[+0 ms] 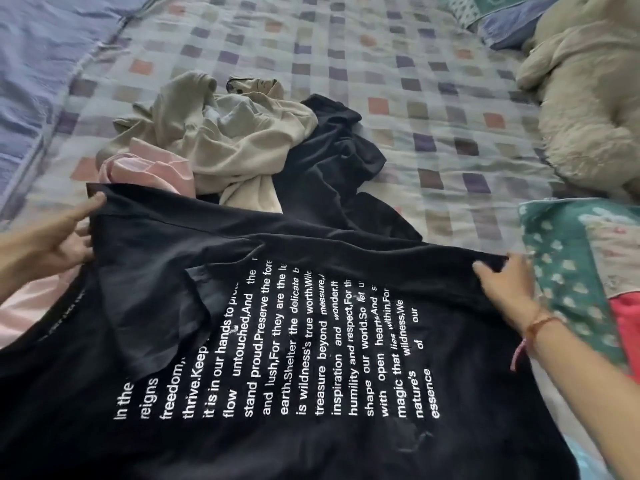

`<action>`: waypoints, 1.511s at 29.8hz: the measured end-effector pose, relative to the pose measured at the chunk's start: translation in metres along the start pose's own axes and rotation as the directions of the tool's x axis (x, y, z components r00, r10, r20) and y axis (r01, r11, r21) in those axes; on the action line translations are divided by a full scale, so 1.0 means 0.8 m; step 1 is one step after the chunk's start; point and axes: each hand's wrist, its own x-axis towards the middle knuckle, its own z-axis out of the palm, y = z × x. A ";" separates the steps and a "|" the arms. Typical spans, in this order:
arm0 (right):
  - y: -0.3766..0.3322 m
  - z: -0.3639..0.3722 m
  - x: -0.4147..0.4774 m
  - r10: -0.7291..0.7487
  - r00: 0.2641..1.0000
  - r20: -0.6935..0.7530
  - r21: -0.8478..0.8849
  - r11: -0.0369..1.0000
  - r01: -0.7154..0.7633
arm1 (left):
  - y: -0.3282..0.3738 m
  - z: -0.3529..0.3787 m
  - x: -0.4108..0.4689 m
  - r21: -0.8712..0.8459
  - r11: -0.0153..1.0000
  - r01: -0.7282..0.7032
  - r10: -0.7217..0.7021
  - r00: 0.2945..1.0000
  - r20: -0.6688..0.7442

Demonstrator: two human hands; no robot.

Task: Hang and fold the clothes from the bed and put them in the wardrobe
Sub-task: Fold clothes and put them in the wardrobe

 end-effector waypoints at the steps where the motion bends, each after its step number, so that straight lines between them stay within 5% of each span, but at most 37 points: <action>1: -0.009 0.008 -0.021 -0.117 0.993 0.006 -0.111 0.987 0.117 | -0.005 0.002 -0.010 0.005 0.999 -0.044 0.044 0.999 0.030; 4: -0.058 0.035 -0.107 -0.386 0.910 0.154 -0.079 0.913 0.401 | -0.024 0.021 -0.062 0.154 0.982 -0.106 0.101 0.994 0.045; 7: -0.101 0.066 -0.186 -0.413 0.843 0.346 0.157 0.911 0.382 | -0.063 0.029 -0.094 0.461 0.873 -0.162 0.178 0.984 0.010; 10: -0.147 0.090 -0.250 -0.353 0.716 0.602 0.311 0.930 0.197 | -0.067 0.030 -0.095 0.559 0.807 -0.191 0.243 0.970 -0.019; 13: -0.193 0.109 -0.301 -0.267 0.572 0.776 0.420 0.895 -0.152 | -0.048 0.016 -0.104 0.325 0.920 -0.218 0.254 0.964 -0.072; 17: -0.229 0.131 -0.313 -0.130 0.541 0.831 0.372 0.852 -0.368 | -0.067 0.021 -0.118 0.426 0.901 -0.083 0.075 0.997 0.035; 19: -0.249 0.149 -0.328 -0.048 0.554 0.831 0.347 0.823 -0.449 | -0.078 0.015 -0.125 0.404 0.915 0.017 -0.038 0.998 0.045; 23: -0.274 0.176 -0.344 0.011 0.644 0.765 0.365 0.817 -0.447 | -0.084 0.003 -0.128 0.313 0.950 0.016 -0.032 0.998 0.049; 28: -0.304 0.159 -0.351 0.054 0.520 0.852 0.297 0.769 -0.567 | -0.093 -0.011 -0.132 0.488 0.853 -0.185 0.192 0.981 0.036; 33: -0.317 0.178 -0.367 0.088 0.687 0.721 0.407 0.748 -0.524 | -0.104 -0.012 -0.145 0.424 0.866 -0.264 0.260 0.963 0.070; 36: -0.299 0.175 -0.385 0.011 0.687 0.727 0.522 0.641 -0.562 | -0.107 -0.020 -0.145 0.390 0.889 -0.241 0.293 0.953 -0.079; 39: -0.252 0.164 -0.408 -0.068 0.712 0.699 0.554 0.682 -0.478 | -0.116 -0.034 -0.151 0.364 0.914 -0.178 0.243 0.959 -0.142; 42: -0.193 0.160 -0.428 -0.049 0.742 0.669 0.430 0.840 -0.332 | -0.160 -0.061 -0.183 0.457 0.871 -0.178 0.207 0.978 -0.014; 45: -0.132 0.155 -0.453 -0.105 0.730 0.675 0.287 0.949 -0.129 | -0.212 -0.094 -0.228 0.694 0.556 -0.456 0.283 0.890 0.358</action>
